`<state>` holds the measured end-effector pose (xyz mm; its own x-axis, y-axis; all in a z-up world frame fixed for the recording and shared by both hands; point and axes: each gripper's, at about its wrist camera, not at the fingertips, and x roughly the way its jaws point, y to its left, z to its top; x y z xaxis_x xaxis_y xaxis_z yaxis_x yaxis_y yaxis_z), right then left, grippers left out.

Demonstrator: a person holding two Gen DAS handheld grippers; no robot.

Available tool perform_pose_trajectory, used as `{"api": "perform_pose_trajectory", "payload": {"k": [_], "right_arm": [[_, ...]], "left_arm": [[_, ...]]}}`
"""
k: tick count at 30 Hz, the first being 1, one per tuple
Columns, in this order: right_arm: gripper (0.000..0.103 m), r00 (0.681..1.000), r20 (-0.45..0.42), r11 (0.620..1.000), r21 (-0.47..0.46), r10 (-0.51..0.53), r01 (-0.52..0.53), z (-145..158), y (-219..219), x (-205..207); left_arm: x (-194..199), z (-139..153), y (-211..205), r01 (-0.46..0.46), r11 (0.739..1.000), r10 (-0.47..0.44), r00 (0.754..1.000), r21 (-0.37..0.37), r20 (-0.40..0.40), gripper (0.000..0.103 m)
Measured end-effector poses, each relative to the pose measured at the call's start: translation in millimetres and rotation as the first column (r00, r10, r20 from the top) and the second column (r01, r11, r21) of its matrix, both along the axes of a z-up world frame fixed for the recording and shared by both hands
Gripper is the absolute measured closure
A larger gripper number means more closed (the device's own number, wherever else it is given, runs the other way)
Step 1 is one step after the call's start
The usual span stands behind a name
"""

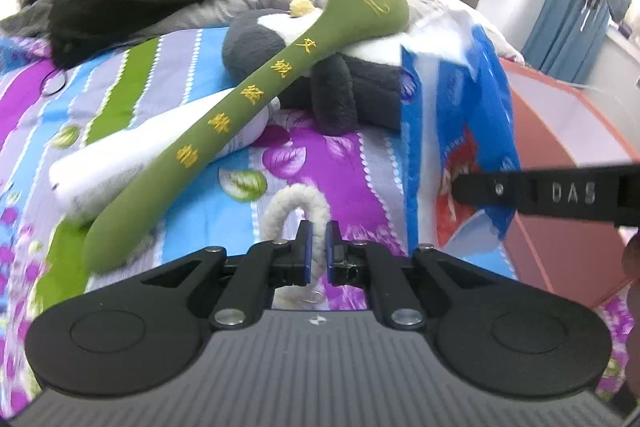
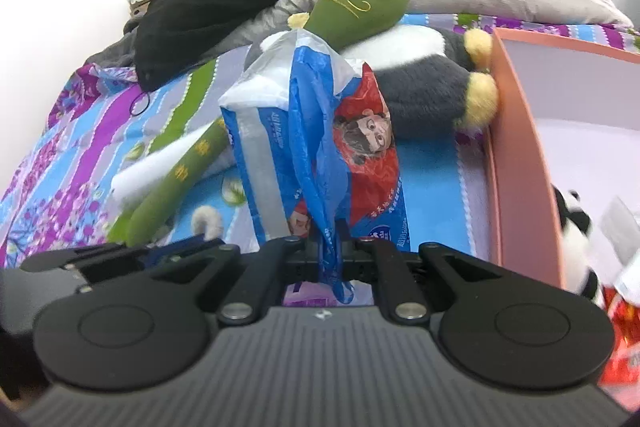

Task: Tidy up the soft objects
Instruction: 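Lift the tissue packet with the right tool while the left tool lifts the rope ring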

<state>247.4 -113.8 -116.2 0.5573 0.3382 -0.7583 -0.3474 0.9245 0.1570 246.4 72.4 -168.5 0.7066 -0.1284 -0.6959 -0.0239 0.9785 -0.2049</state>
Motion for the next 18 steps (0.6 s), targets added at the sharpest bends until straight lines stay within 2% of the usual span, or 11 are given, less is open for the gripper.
{"api": "perform_pose_trajectory", "payload": {"k": [9, 18], "right_arm": [[0.094, 1.0, 0.007, 1.0, -0.005, -0.021, 0.021, 19, -19, -58], [0.094, 0.998, 0.05, 1.0, 0.011, -0.03, 0.029, 42, -33, -77]], "left_arm": [[-67, 33, -8, -0.042, 0.996, 0.043, 0.999, -0.077, 0.014, 0.095], [-81, 64, -20, -0.034, 0.994, 0.04, 0.998, -0.103, 0.05, 0.095]]}}
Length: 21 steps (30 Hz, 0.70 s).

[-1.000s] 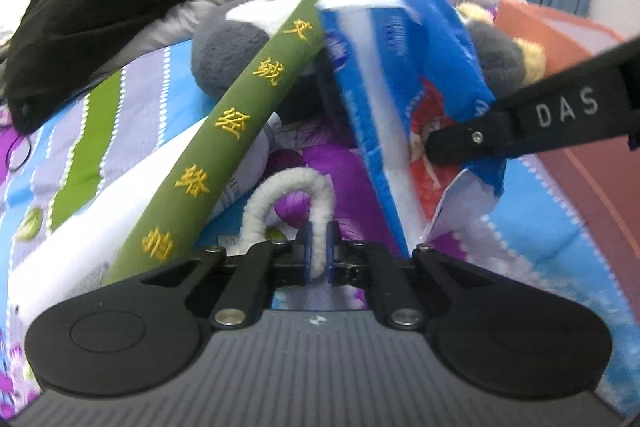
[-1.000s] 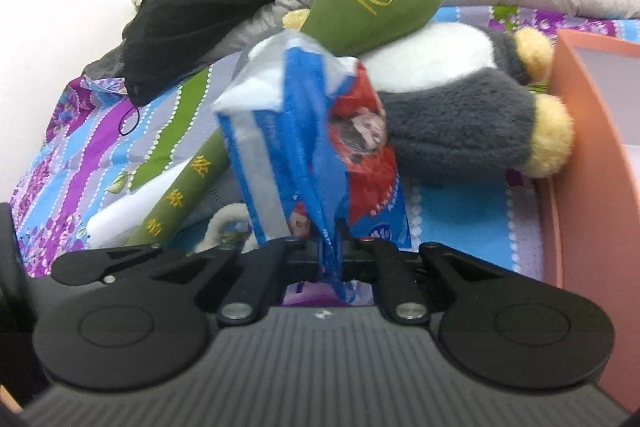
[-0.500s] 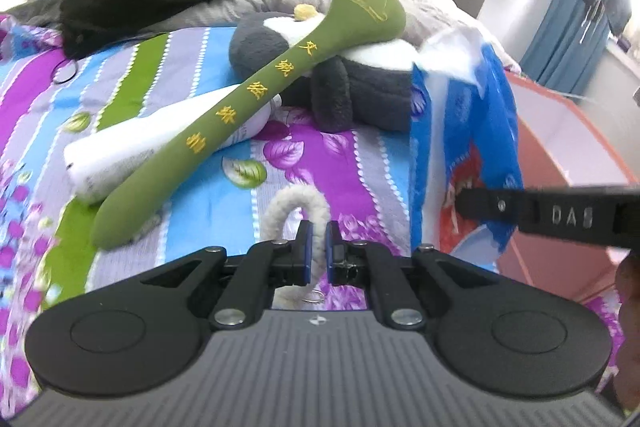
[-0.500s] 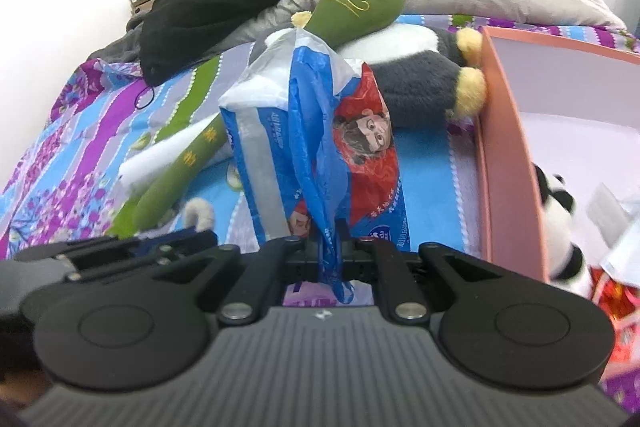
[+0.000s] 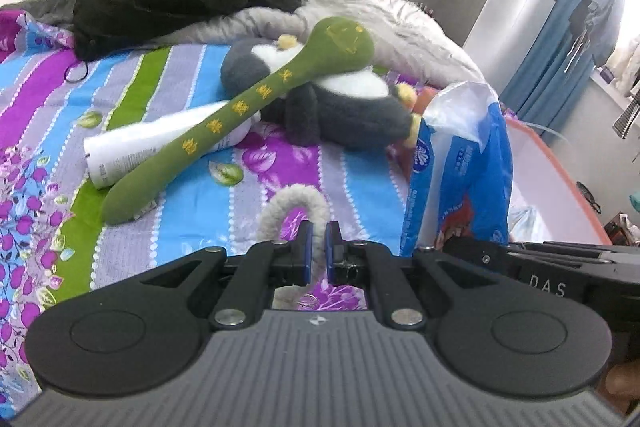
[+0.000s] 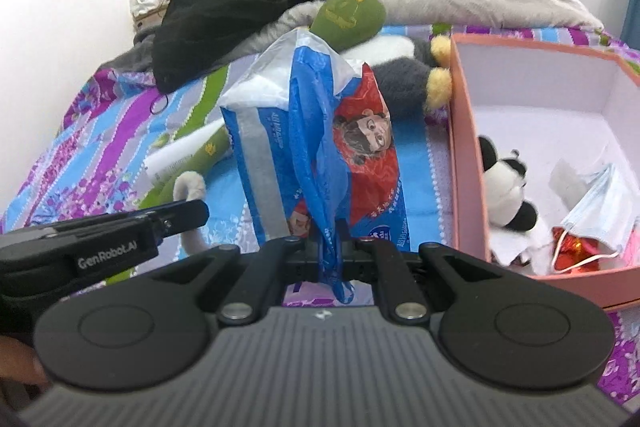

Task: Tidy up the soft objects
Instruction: 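Lift the tissue packet with the right tool while the left tool lifts the rope ring, then carry the tissue packet with the right tool while the left tool carries the ring over the box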

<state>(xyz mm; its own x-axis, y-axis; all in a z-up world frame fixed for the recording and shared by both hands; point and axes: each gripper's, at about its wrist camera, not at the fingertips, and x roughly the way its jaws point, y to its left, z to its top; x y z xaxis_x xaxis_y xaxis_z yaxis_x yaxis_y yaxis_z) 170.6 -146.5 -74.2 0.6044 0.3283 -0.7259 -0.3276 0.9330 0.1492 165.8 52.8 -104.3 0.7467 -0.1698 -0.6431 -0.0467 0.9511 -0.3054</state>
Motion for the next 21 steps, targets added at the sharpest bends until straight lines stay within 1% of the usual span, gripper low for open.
{"api": "perform_pose_trajectory", "payload": {"k": [4, 13, 16, 18, 21], "right_arm": [[0.094, 0.999, 0.038, 1.0, 0.014, -0.004, 0.003, 19, -9, -2], [0.094, 0.985, 0.164, 0.999, 0.018, -0.043, 0.041, 75, -41, -3], [0.094, 0.98, 0.19, 0.998, 0.021, -0.062, 0.059, 92, -56, -1], [0.094, 0.977, 0.198, 0.997, 0.021, -0.082, 0.08, 101, -69, 2], [0.094, 0.974, 0.198, 0.994, 0.017, -0.108, 0.107, 113, -90, 8]], "left_arm": [[0, 22, -7, 0.02, 1.0, -0.019, 0.999, -0.01, 0.036, 0.095], [13, 89, -41, 0.101, 0.995, -0.097, 0.985, -0.023, 0.14, 0.095], [21, 109, -57, 0.133, 0.991, -0.127, 0.977, -0.025, 0.169, 0.095], [28, 120, -69, 0.159, 0.986, -0.148, 0.972, -0.047, 0.185, 0.095], [41, 134, -89, 0.208, 0.976, -0.192, 0.963, -0.067, 0.188, 0.095]]}}
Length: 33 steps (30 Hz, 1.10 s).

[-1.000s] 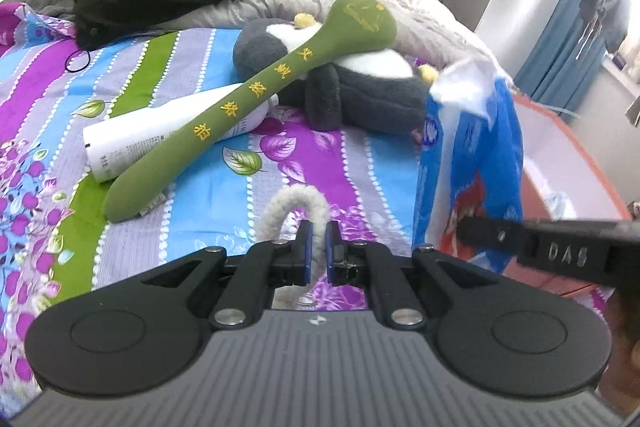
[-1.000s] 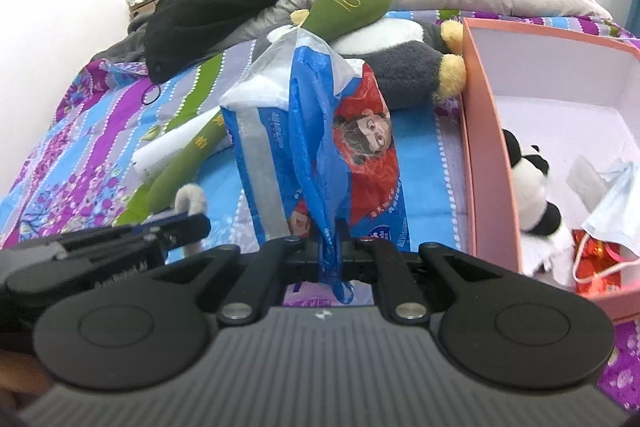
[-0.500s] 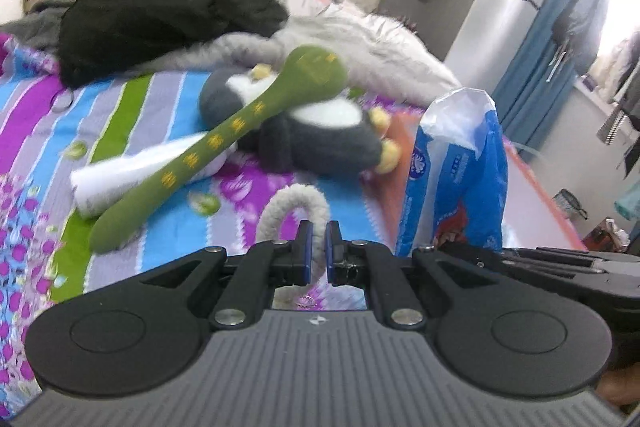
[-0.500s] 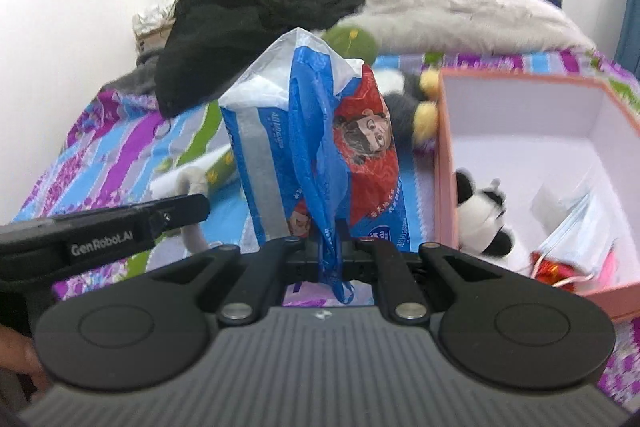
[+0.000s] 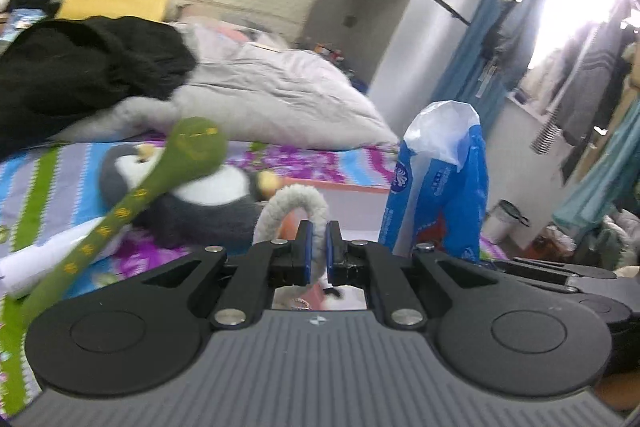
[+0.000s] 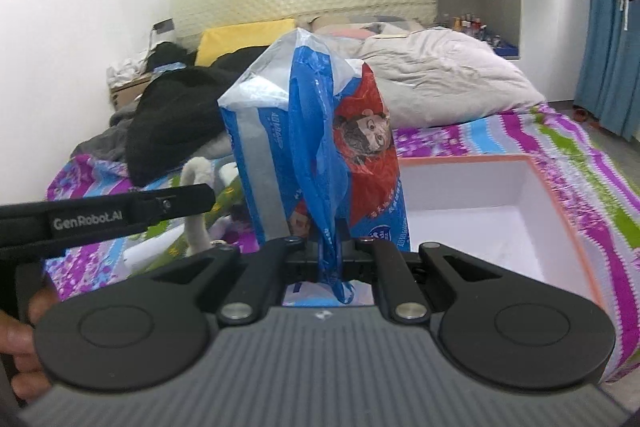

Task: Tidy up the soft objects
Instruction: 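Carry the tissue packet with the right tool while the left tool carries the ring over the box, then open both grippers to drop the tissue packet and rope ring into the box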

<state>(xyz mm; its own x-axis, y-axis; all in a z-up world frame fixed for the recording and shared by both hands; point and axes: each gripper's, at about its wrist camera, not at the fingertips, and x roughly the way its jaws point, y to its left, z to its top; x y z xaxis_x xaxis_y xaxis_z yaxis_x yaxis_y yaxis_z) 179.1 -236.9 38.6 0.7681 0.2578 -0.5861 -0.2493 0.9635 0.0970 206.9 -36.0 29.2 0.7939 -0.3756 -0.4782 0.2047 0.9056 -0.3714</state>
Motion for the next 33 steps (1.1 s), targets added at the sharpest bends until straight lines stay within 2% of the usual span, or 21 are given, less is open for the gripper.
{"api": "perform_pose_trajectory", "payload": {"k": [5, 8, 12, 16, 23, 28, 33], "right_arm": [[0.094, 0.997, -0.037, 0.998, -0.012, -0.061, 0.06, 6, -38, 15], [0.094, 0.991, -0.086, 0.994, -0.024, -0.106, 0.105, 0, -62, 29], [0.093, 0.971, -0.177, 0.987, -0.041, -0.161, 0.156, -18, -93, 47], [0.093, 0.937, -0.276, 0.977, -0.046, -0.214, 0.209, -46, -123, 63], [0.093, 0.876, -0.419, 0.968, -0.037, -0.24, 0.247, -94, -151, 83], [0.092, 0.854, -0.456, 0.965, -0.036, -0.249, 0.262, -116, -159, 86], [0.09, 0.858, -0.454, 0.966, -0.029, -0.241, 0.257, -120, -160, 87]], "left_arm": [[26, 8, -49, 0.091, 0.996, -0.091, 0.996, 0.01, -0.021, 0.095], [43, 0, -79, 0.135, 0.991, -0.134, 0.989, 0.009, -0.055, 0.095], [73, -21, -114, 0.189, 0.982, -0.186, 0.974, 0.007, -0.13, 0.095], [102, -51, -141, 0.225, 0.974, -0.218, 0.95, 0.006, -0.224, 0.095], [142, -109, -165, 0.25, 0.968, -0.233, 0.896, -0.003, -0.377, 0.094], [147, -131, -168, 0.254, 0.967, -0.221, 0.881, 0.023, -0.419, 0.094], [149, -134, -170, 0.257, 0.964, -0.204, 0.879, 0.066, -0.432, 0.094]]}}
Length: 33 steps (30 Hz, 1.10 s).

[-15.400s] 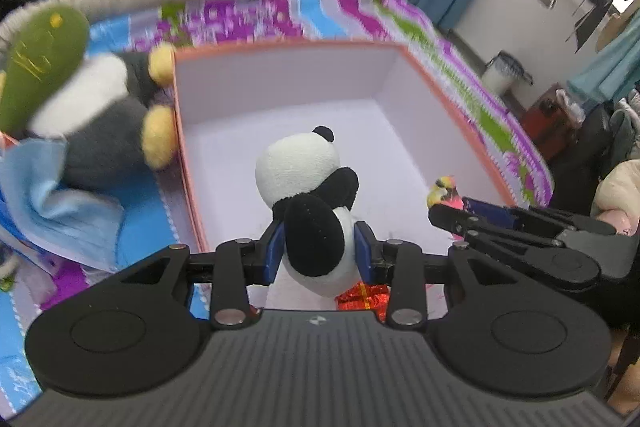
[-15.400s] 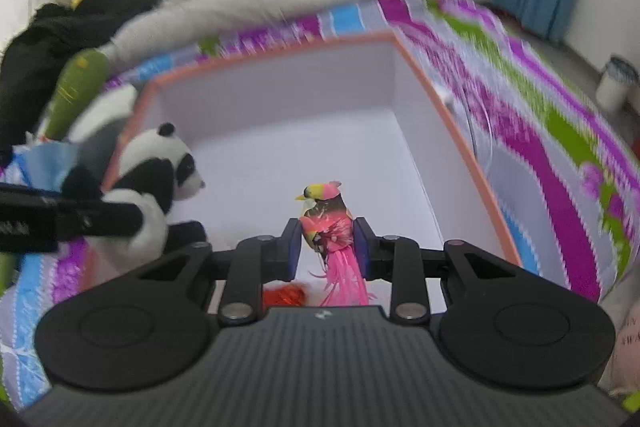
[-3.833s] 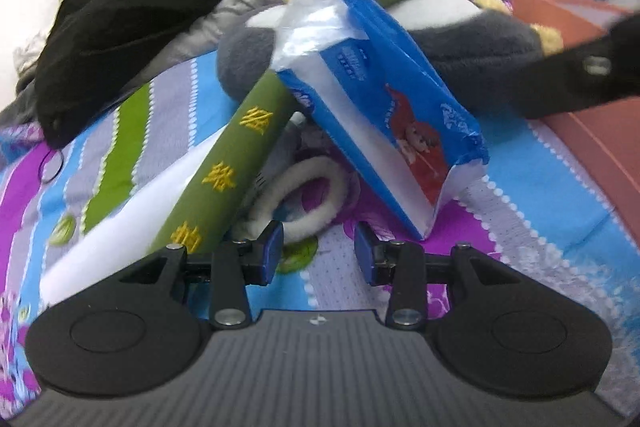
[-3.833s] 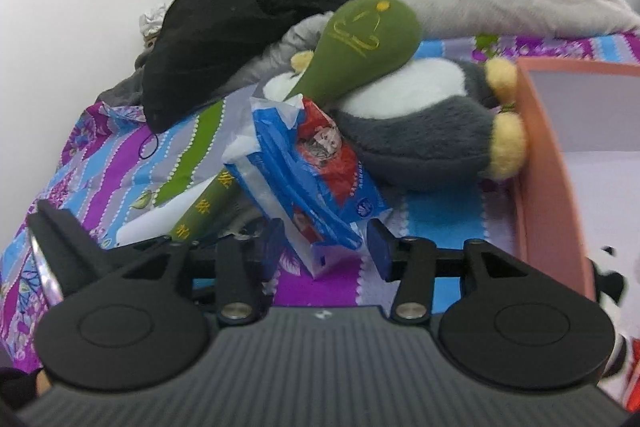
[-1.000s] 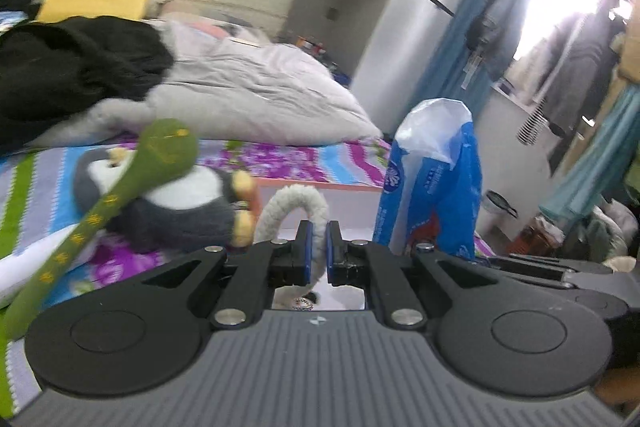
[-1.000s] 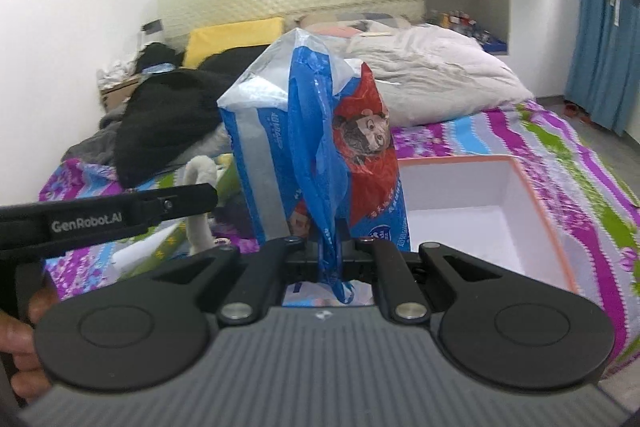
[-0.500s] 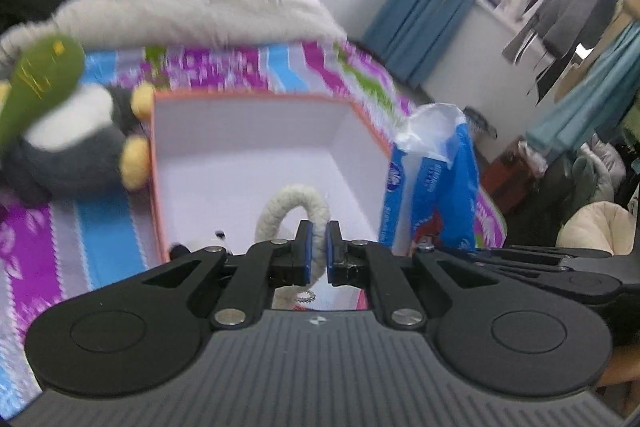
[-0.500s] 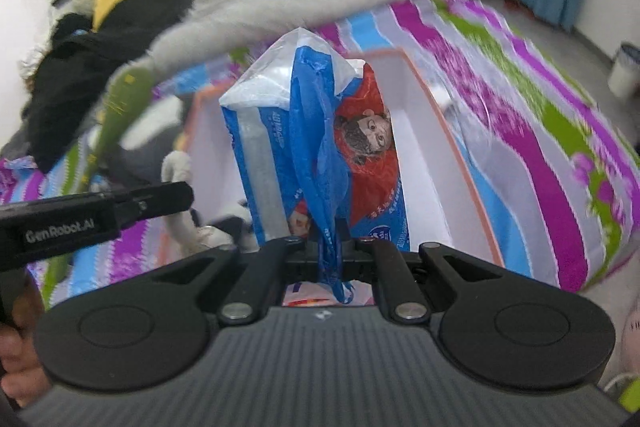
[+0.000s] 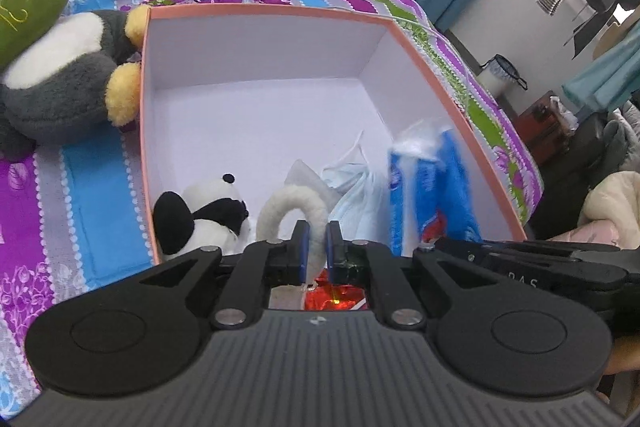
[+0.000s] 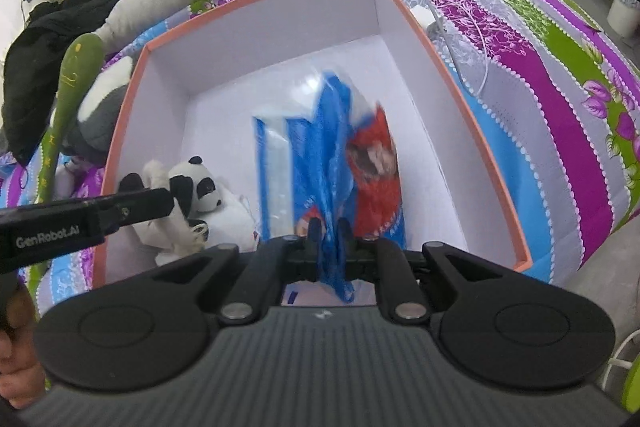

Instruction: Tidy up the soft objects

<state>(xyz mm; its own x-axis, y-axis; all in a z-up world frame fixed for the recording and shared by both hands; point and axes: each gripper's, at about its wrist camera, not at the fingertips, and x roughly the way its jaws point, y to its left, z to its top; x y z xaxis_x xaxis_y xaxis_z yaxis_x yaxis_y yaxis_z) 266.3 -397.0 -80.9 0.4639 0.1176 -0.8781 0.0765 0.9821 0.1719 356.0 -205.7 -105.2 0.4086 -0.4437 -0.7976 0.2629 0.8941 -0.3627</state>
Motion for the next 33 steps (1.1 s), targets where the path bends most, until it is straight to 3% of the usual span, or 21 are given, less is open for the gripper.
{"api": "perform_pose_trajectory", "payload": {"k": [3, 5, 13, 22, 26, 33], "right_arm": [[0.085, 1.0, 0.015, 1.0, -0.001, 0.016, -0.016, 5, 2, -1], [0.075, 0.999, 0.035, 1.0, -0.006, 0.018, -0.018, 12, 4, -3], [0.075, 0.98, 0.197, 0.999, -0.04, 0.034, -0.027, 70, 16, -22], [0.075, 0.918, 0.391, 0.998, -0.027, 0.069, -0.064, 145, 40, -75], [0.075, 0.893, 0.444, 0.997, -0.024, 0.08, -0.078, 159, 51, -101], [0.075, 0.875, 0.479, 0.997, -0.024, 0.075, -0.073, 154, 62, -135]], "left_arm": [[-3, 5, 1, 0.003, 1.0, -0.003, 1.0, 0.021, 0.006, 0.093], [-6, 12, 5, -0.003, 1.0, 0.002, 1.0, 0.023, 0.014, 0.085], [-31, 72, 27, 0.002, 1.0, -0.005, 0.991, 0.029, 0.134, 0.08], [-82, 146, 65, -0.011, 1.0, 0.009, 0.959, 0.005, 0.283, 0.08], [-110, 168, 79, -0.003, 1.0, 0.005, 0.945, -0.008, 0.327, 0.08], [-155, 186, 97, -0.015, 1.0, 0.006, 0.911, 0.02, 0.413, 0.08]]}}
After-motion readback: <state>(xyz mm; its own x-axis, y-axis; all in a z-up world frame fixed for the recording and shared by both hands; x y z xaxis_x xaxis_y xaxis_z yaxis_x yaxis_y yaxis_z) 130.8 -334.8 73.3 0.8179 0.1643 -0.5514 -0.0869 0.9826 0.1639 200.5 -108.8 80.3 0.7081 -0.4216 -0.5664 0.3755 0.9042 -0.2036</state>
